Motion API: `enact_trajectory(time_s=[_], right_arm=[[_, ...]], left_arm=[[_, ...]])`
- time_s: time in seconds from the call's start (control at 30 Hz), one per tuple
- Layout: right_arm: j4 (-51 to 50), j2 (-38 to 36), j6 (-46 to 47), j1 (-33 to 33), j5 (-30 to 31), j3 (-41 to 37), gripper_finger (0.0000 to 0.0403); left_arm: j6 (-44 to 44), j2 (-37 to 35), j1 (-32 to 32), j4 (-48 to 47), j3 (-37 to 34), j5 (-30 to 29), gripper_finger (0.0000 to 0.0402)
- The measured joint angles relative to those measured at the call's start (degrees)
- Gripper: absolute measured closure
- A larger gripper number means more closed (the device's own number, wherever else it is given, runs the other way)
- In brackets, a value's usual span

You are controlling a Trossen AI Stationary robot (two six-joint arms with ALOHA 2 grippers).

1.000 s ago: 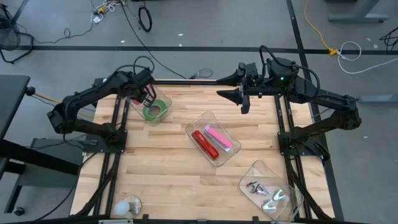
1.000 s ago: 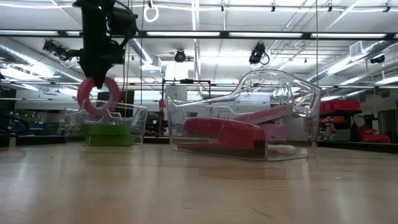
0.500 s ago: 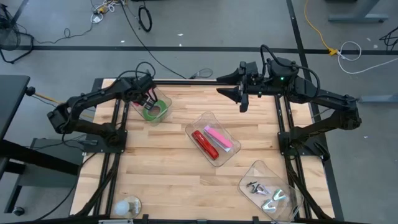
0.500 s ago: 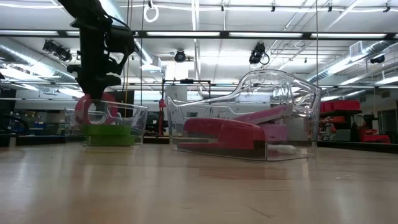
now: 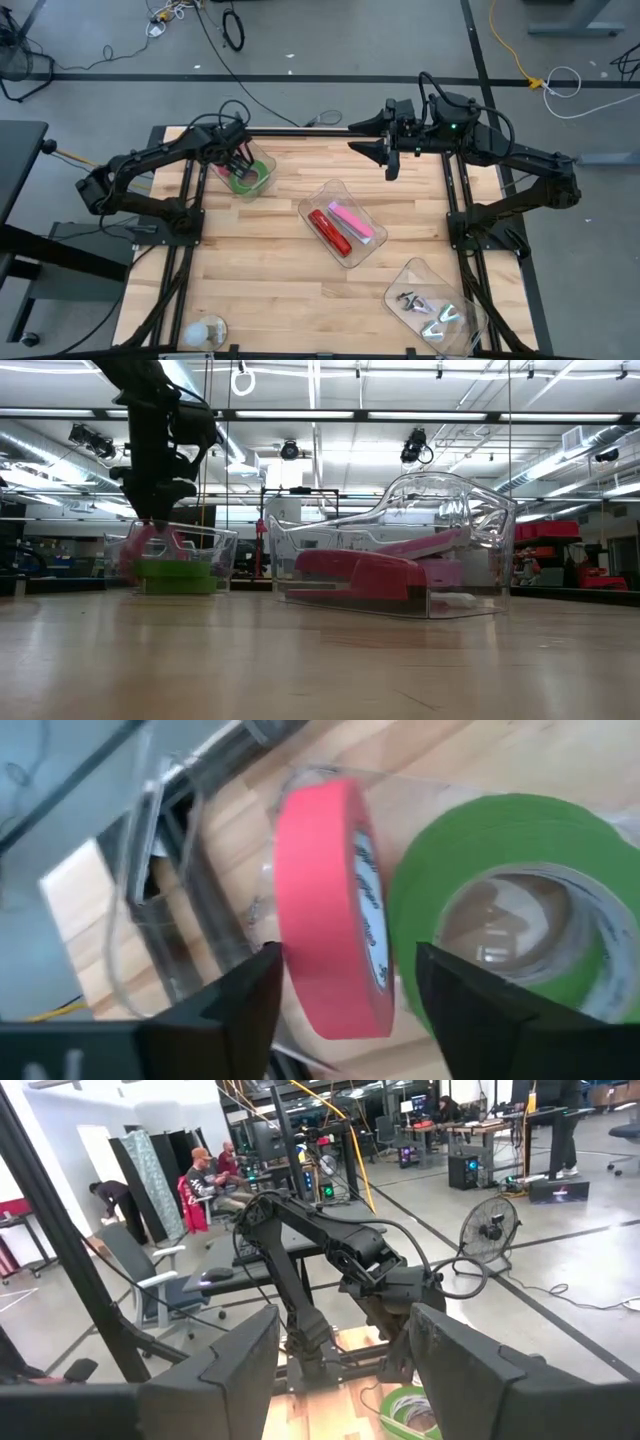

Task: Pick and place Stapler, Stapler remover, tape
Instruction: Return to Home Position

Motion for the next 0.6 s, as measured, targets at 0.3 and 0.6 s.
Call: enact_trajectory(time_s=[0.3, 0.6], right_arm=[[0.0, 0.0, -1.9, 0.0, 0.0, 0.0, 0.0179], [-0.5, 0.0, -3.3, -0.3, 4.0, 0.0, 0.0179]], left_arm=[[-0.8, 0.0, -0.1, -0.9, 1.2, 6.9, 0.0138], [-1.6, 0.0, -0.6, -3.8, 12.1, 9.6, 0.0164]])
